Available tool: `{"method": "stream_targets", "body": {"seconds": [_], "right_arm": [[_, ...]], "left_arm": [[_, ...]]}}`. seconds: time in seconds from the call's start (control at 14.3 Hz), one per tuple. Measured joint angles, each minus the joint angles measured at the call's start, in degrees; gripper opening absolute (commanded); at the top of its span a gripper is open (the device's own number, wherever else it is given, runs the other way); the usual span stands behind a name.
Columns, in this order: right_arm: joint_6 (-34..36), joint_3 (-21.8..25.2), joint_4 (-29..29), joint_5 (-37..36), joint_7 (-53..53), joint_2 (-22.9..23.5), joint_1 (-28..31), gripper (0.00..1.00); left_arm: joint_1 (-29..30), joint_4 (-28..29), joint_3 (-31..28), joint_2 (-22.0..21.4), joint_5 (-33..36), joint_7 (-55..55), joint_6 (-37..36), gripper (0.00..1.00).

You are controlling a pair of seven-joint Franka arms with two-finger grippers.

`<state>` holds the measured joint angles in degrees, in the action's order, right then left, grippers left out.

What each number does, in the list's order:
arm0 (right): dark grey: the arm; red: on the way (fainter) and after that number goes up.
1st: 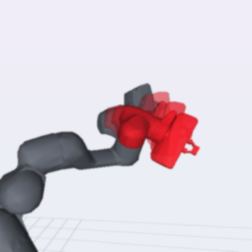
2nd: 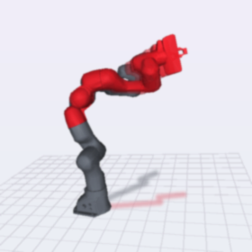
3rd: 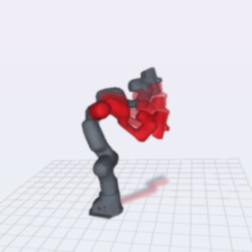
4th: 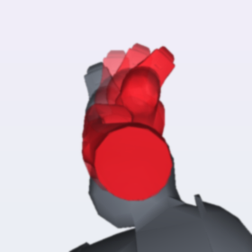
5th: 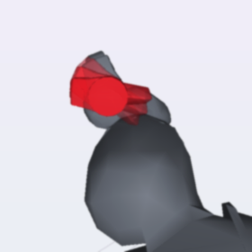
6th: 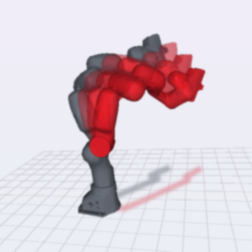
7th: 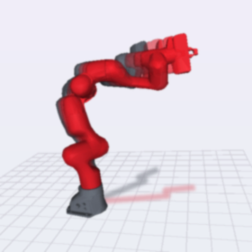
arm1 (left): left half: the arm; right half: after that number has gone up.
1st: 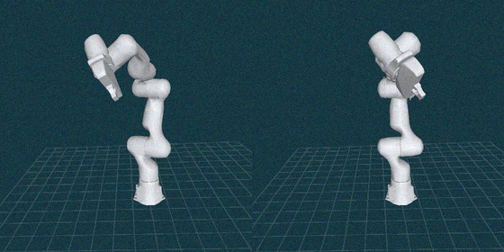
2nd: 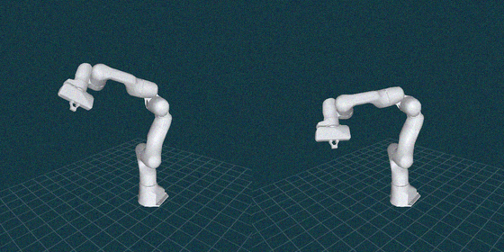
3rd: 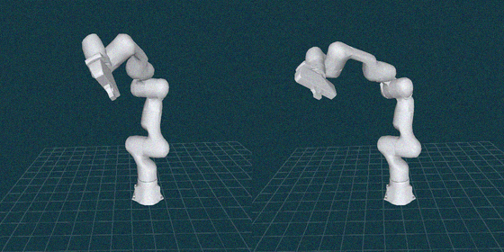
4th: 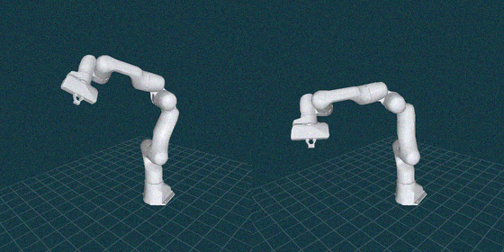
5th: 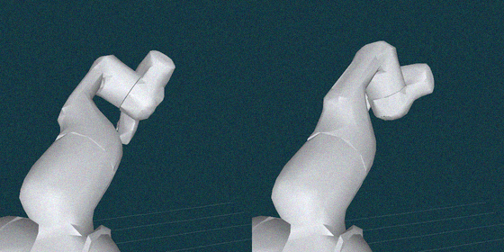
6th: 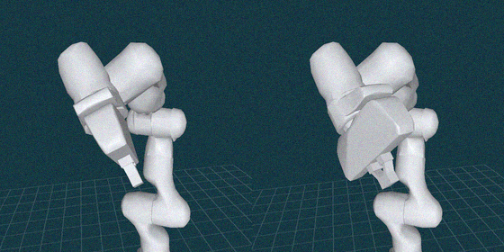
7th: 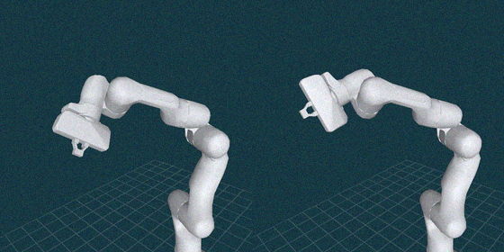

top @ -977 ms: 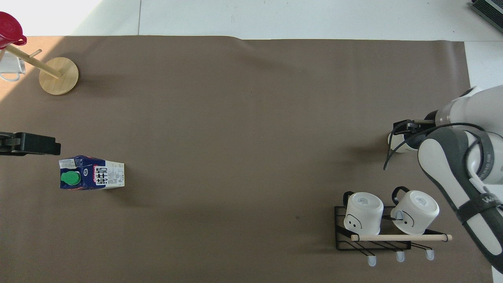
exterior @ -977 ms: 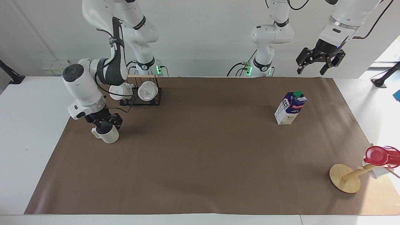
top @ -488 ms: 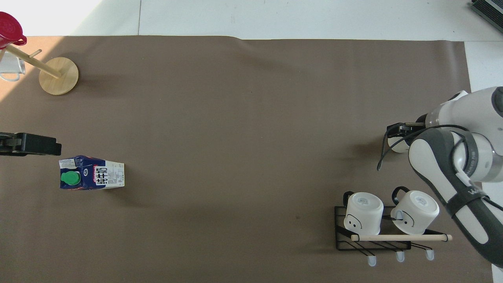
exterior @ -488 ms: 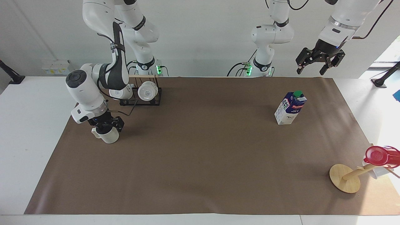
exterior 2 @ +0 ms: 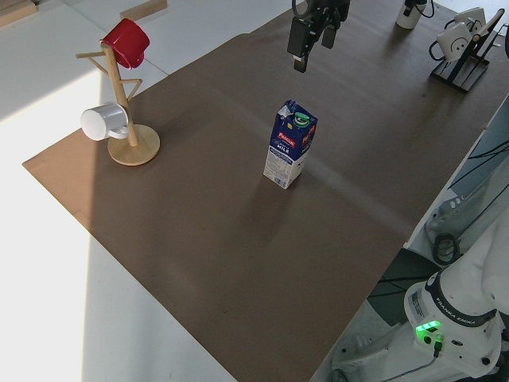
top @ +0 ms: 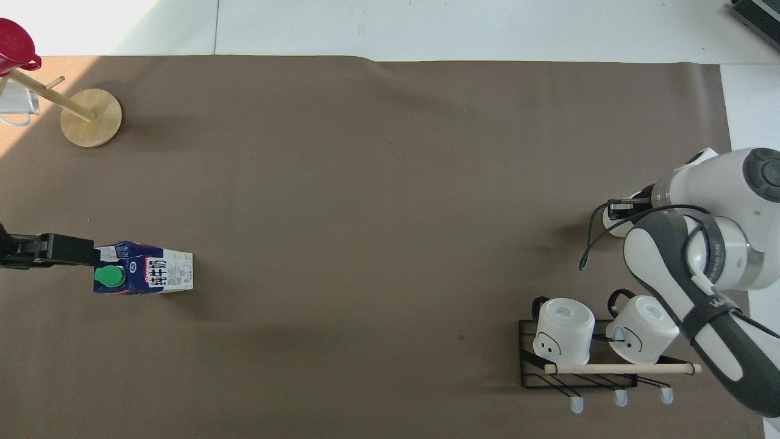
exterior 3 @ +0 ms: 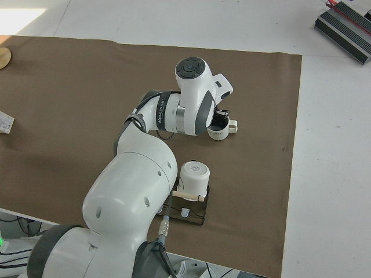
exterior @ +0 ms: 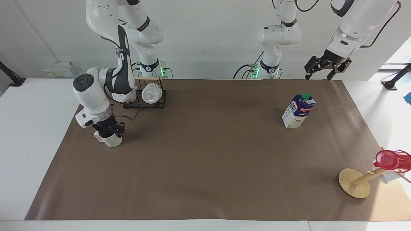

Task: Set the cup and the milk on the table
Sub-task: 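Grasp the mug with the right gripper while the left gripper grips the carton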

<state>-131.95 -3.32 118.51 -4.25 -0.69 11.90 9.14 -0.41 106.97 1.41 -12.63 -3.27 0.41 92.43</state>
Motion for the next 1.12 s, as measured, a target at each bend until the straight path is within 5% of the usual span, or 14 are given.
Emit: {"method": "stream_targets", "body": {"seconds": [0.49, 1.12], "right_arm": [[1.94, -0.21, -1.62, -0.01, -0.22, -1.37, -0.64, 0.0], [6.76, -0.56, -8.34, -0.01, -13.19, -2.42, -12.79, 0.0]], "left_arm": [[0.1, 5.44, -0.01, -0.25, 0.0, -0.22, 6.41, 1.0], [0.22, 12.67, -0.23, -1.73, 0.05, -4.01, 13.91, 1.0]]}}
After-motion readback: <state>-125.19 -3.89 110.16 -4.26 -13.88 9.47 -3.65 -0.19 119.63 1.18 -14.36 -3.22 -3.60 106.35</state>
